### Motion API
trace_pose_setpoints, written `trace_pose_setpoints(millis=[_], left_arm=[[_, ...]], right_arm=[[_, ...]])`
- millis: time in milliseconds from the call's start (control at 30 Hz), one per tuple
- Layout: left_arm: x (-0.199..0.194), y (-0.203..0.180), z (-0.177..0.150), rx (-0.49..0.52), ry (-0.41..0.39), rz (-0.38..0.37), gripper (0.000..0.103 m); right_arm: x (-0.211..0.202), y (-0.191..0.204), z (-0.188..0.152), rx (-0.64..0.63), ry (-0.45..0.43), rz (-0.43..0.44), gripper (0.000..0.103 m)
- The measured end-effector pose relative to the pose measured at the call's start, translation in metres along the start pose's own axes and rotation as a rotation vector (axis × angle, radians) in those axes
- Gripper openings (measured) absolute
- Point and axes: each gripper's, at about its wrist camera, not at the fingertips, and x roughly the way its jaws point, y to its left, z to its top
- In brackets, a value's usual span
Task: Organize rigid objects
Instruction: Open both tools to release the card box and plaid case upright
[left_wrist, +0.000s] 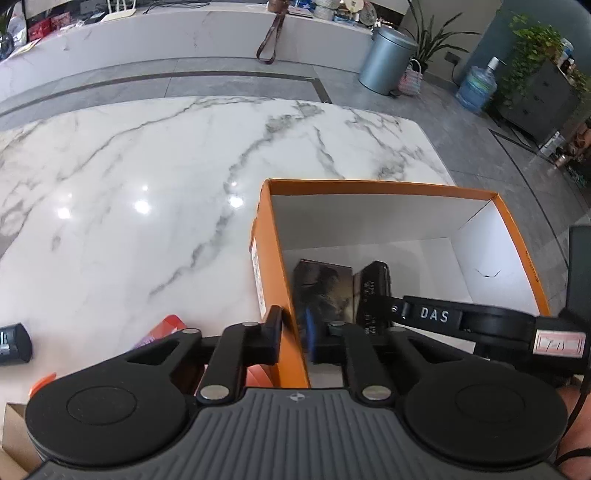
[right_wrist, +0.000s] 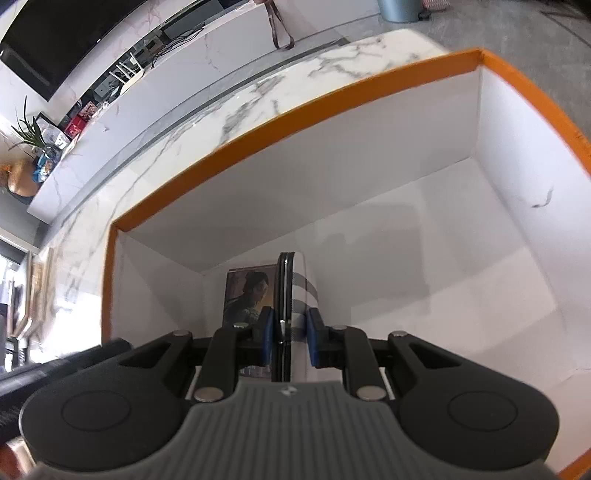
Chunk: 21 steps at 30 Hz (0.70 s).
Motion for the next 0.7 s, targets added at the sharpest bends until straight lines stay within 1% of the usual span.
trace_pose_setpoints(millis=[200,367,500,633,700], left_arm=[[0.003,0.009,0.001,-0.016,0.003,-0.052,0.012],[0.002,0.009,0.001,0.002,0.013,-0.054,0.012],[0.002,0.011,0.003,-0.008,0.018,-0.060,0.013],[0.005,0.011,0.006,-0.009,0.015,-0.058,0.014],[0.005,0.012,0.006,-0.011,0.017,-0.063,0.015]], right_arm=[[0.011,0.012,0.004,0.006,0.011,0.043,0.019],[0.017,0.024,0.013,-0.042,-0.005,0.040,0.019],[0.018,0.021,0.021,-0.036,-0.024,0.060,0.019],[0.025,0.013,0.032,-0.060,0.021,0.077,0.019],[0.026,0.012,0.035,-0.089,0.033,0.054,0.019]])
